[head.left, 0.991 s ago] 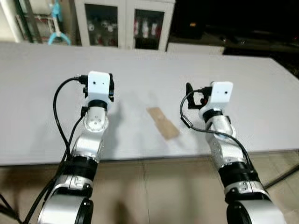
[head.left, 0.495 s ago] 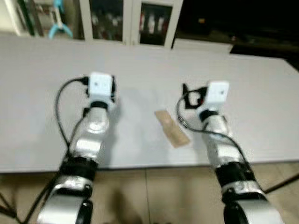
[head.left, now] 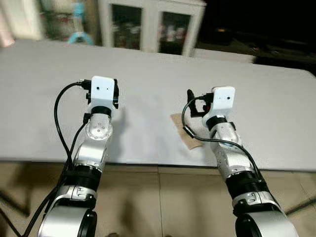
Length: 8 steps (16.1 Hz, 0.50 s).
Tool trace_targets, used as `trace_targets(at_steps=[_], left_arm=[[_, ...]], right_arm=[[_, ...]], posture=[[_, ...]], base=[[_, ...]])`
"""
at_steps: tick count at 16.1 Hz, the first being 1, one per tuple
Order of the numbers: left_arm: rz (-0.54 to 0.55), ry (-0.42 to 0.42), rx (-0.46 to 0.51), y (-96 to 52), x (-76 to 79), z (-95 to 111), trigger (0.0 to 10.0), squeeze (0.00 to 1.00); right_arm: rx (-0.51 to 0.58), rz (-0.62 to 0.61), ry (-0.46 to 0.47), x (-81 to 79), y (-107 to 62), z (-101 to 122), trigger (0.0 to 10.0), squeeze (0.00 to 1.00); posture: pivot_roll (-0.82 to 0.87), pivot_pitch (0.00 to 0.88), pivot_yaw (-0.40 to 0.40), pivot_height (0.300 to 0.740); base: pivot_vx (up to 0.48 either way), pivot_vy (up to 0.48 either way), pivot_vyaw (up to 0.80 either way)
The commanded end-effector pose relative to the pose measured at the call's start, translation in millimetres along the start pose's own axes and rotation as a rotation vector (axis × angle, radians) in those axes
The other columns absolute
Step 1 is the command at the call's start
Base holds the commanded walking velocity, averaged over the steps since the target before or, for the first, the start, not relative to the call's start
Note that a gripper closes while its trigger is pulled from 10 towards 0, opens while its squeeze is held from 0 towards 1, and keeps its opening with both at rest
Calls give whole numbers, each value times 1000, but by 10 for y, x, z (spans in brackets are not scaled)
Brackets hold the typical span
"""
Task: Picking trash to rubbish bin
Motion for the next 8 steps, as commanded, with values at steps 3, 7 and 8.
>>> trace_targets(at_steps=[3,7,8], left_arm=[[-2,4,4,9,31,19,10000,0],[-2,4,1,6,29,16,10000,0],[-2,5,1,5,29,13,10000,0]], right_arm=[[-4,0,1,47,-17,-14,10000,0],[-8,11,7,33,-22,-20,10000,0],[-9,11,7,33,-24,-21,10000,0]], posture=[[20,12,-99,740],[18,13,-100,740],[18,14,-100,740]], base=[[0,-445,267],[0,-429,0],[0,-405,0]])
Point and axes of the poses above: a point about 5 cm out from each wrist's last joint towards the gripper, its own y axis pointing out of the wrist towards the gripper, its own z axis along the axis of the wrist's last joint, x = y × z, the point moved 1 cm from there along y, pointing out of the wrist towards the gripper, and after that the axes turned 13 degrees about -y, right-handed, at the moved point
